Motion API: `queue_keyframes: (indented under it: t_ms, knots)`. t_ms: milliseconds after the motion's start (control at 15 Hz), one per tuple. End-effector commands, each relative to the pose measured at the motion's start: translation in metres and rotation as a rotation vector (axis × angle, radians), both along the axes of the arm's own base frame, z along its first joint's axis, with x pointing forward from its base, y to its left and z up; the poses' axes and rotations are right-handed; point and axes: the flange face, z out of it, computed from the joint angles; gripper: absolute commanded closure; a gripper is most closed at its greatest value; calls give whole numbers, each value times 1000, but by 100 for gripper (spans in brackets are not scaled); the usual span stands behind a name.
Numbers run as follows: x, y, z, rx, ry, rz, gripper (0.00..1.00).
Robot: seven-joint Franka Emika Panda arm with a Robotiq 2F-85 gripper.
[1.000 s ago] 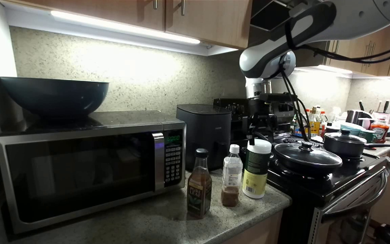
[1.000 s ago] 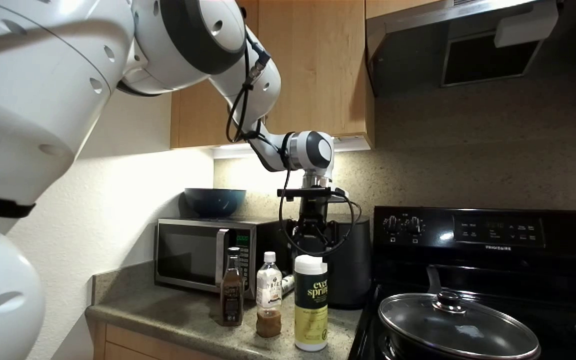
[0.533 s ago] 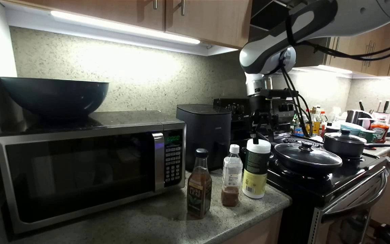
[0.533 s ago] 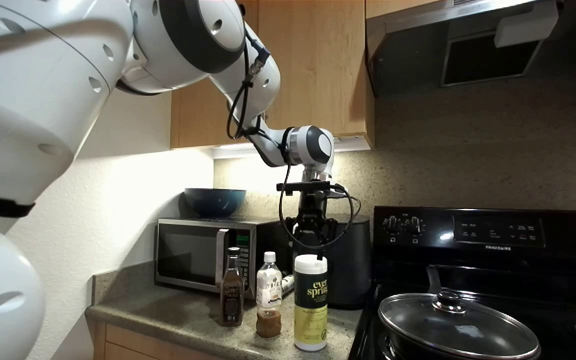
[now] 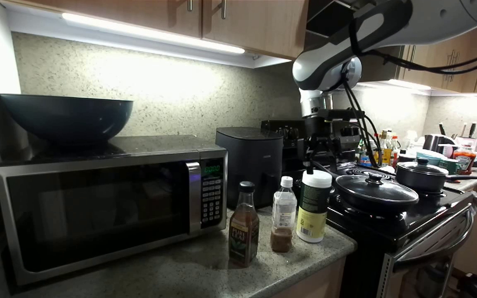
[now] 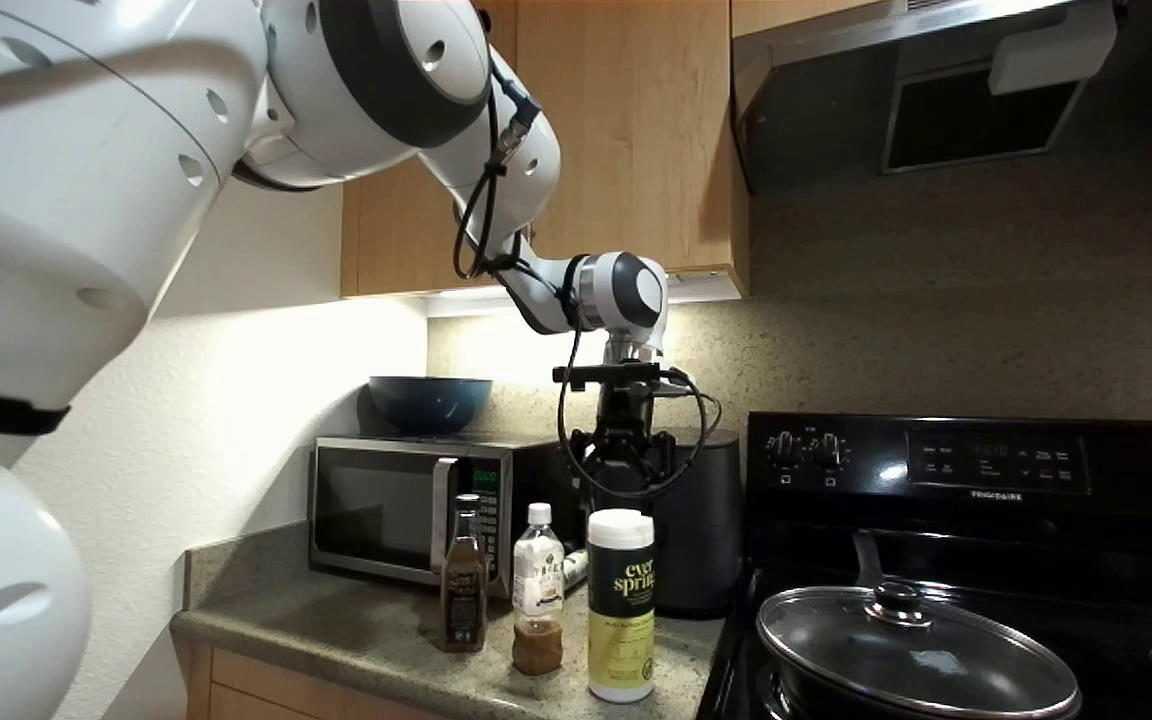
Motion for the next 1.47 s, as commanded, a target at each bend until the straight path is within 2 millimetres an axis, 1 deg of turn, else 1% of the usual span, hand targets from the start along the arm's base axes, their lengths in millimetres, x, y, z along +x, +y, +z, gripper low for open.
queue_keyframes:
  t_ms: [0, 467, 1000, 1067, 1133, 1200, 1400]
  knots:
    - [3, -2, -2, 3, -7, 10, 0]
    - [11, -2, -15, 17, -30, 46, 0]
    - [12, 0, -22, 16, -13, 99, 0]
    - [12, 0, -22, 17, -14, 105, 9]
    - [12, -1, -22, 19, -15, 113, 26]
    - [12, -1, -22, 20, -16, 117, 33]
    - [11, -1, -21, 25, -22, 126, 33]
